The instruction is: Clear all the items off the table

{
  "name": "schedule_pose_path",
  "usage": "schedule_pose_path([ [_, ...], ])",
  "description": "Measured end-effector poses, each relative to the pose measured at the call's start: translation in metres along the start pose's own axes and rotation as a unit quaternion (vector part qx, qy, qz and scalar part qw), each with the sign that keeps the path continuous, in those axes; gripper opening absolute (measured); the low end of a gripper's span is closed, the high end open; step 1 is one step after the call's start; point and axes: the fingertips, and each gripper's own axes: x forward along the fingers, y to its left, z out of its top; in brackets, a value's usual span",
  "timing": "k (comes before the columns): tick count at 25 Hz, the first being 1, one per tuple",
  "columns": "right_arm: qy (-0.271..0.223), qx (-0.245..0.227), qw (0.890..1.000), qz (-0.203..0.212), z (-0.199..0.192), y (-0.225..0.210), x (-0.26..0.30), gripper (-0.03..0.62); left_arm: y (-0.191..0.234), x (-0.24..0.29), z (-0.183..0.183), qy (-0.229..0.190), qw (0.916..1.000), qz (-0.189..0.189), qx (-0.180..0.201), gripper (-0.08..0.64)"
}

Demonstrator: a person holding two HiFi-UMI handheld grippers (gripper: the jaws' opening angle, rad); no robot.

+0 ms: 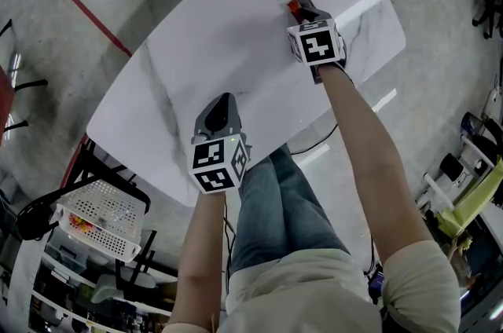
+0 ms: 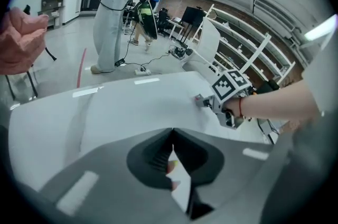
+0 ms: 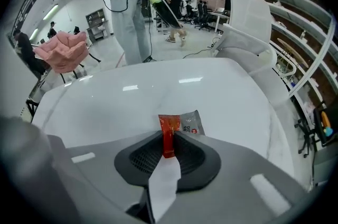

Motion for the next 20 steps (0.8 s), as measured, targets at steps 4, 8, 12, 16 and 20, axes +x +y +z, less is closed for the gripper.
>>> schedule_pose_path([
  [4, -0.010, -0.009, 1.000, -0.017, 0.006, -0.006, -0.005, 0.010, 0.000, -0.003, 0.003, -0.005, 1.0000, 0.002, -0.002, 0.009],
  [8, -0.012, -0.005, 1.000, -0.020, 0.007, -0.006, -0.017, 0.000, -0.002, -0.011, 0.006, -0.010, 0.9999, 0.002, 0.000, 0.009],
  [12, -0.013, -0.009, 1.000, -0.018, 0.007, -0.002, -0.030, 0.000, -0.006, -0.019, 0.007, -0.014, 0.9999, 0.003, 0.000, 0.009],
  [16, -0.023, -0.015, 1.000, -0.011, 0.008, 0.007, -0.046, -0.001, -0.011, -0.031, 0.009, -0.021, 0.9998, 0.005, 0.003, 0.009],
  [20, -0.040, -0.024, 0.999, -0.009, 0.009, 0.013, -0.063, -0.001, -0.016, -0.045, 0.011, -0.028, 0.9996, 0.008, 0.003, 0.009],
])
